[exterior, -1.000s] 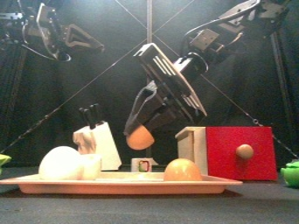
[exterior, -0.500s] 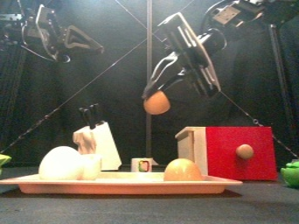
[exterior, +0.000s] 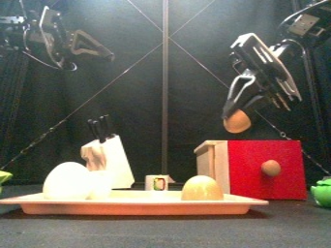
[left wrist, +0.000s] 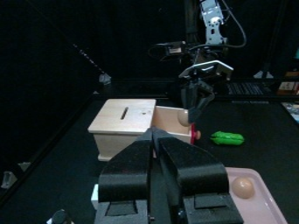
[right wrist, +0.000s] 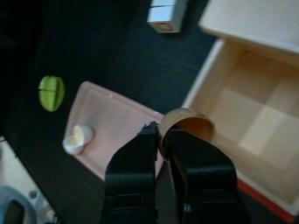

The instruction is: Put eggshell in drawer

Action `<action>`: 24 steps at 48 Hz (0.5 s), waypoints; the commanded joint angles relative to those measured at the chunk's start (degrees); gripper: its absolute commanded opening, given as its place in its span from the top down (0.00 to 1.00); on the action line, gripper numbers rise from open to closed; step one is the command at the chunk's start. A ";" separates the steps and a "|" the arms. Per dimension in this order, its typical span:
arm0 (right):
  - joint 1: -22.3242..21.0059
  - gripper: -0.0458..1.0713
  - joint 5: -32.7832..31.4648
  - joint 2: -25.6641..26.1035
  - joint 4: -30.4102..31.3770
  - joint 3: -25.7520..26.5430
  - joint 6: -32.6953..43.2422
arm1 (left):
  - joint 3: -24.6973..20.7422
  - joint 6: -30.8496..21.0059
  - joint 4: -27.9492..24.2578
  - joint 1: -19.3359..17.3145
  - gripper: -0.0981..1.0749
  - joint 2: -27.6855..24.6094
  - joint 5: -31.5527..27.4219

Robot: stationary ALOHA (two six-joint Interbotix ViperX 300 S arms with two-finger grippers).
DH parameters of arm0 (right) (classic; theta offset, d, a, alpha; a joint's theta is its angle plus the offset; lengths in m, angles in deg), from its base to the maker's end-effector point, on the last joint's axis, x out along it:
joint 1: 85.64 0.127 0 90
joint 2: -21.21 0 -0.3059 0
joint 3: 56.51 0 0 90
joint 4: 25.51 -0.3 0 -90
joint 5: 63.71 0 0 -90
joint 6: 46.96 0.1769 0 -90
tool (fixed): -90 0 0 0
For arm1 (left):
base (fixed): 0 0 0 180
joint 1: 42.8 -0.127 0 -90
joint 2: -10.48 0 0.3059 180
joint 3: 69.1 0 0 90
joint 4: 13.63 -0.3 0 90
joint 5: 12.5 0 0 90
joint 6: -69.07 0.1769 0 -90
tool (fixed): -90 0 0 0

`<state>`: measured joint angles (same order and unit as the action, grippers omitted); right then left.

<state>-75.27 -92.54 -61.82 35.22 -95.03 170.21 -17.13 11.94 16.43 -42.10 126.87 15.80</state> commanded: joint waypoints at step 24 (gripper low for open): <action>-0.18 0.37 -2.64 0.26 -0.53 -0.53 -0.44 | -0.53 -0.09 0.18 -0.44 0.50 0.00 0.26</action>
<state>-75.36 -95.26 -62.17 34.69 -95.99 169.95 -16.96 11.94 16.69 -42.27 126.79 15.80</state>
